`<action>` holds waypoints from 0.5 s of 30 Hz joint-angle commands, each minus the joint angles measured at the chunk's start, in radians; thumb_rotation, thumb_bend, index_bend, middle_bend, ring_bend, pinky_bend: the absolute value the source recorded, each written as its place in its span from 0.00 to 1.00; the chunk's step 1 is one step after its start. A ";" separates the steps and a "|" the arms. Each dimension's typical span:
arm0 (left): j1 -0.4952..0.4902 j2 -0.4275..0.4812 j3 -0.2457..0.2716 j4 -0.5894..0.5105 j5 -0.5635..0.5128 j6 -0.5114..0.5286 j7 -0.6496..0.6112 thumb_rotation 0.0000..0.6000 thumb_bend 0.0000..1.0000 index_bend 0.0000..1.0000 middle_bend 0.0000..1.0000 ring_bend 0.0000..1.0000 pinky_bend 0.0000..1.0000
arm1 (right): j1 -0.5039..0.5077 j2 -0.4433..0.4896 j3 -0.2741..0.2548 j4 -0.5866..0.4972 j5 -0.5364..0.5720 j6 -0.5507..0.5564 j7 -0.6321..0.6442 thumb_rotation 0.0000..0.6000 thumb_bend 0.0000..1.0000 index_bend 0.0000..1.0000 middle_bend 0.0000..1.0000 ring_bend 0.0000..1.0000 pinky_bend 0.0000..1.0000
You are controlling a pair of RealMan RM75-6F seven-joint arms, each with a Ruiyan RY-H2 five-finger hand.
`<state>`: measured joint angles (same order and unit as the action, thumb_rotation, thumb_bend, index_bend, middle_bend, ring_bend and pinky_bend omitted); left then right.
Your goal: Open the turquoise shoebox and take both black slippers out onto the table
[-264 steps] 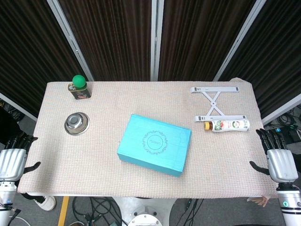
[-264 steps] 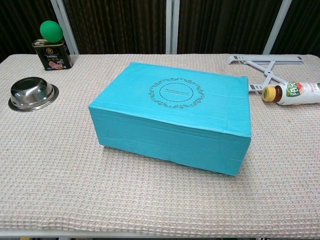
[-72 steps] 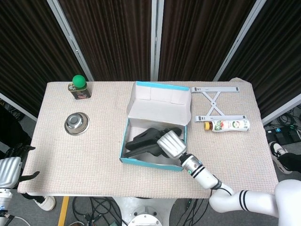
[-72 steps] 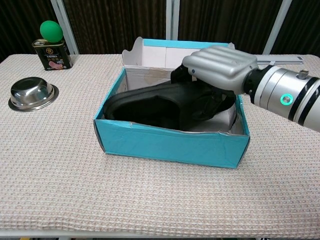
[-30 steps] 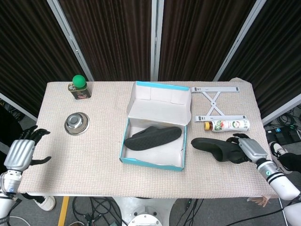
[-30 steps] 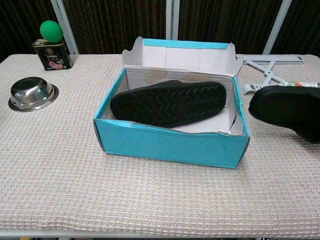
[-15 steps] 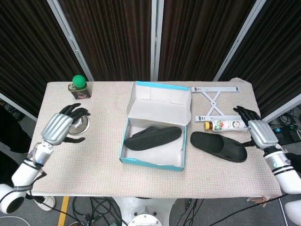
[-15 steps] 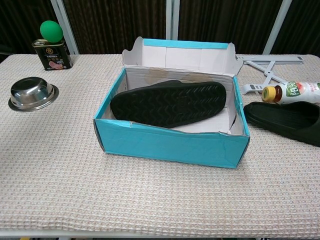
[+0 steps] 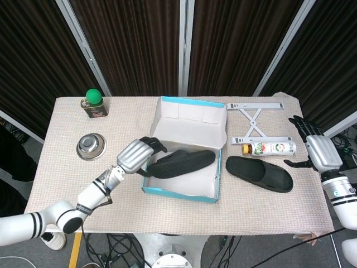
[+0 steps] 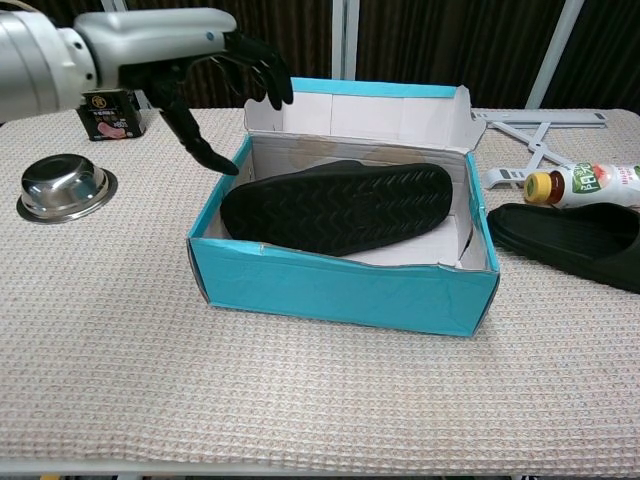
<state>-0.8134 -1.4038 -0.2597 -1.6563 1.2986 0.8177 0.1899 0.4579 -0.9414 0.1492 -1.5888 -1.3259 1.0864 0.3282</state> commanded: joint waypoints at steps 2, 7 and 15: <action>-0.088 -0.110 -0.008 0.025 -0.189 -0.016 0.193 1.00 0.00 0.29 0.29 0.20 0.27 | -0.004 -0.002 0.002 0.006 -0.004 -0.001 0.004 1.00 0.00 0.00 0.00 0.00 0.00; -0.143 -0.200 -0.019 0.067 -0.386 0.060 0.362 1.00 0.00 0.28 0.28 0.20 0.27 | -0.010 -0.003 0.005 0.012 -0.017 0.008 0.010 1.00 0.00 0.00 0.00 0.00 0.00; -0.213 -0.268 0.005 0.117 -0.579 0.130 0.528 1.00 0.00 0.26 0.24 0.20 0.28 | -0.026 -0.001 0.005 0.025 -0.029 0.019 0.031 1.00 0.00 0.00 0.00 0.00 0.00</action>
<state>-1.0021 -1.6456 -0.2610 -1.5614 0.7530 0.9204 0.6861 0.4330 -0.9419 0.1546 -1.5642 -1.3545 1.1045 0.3582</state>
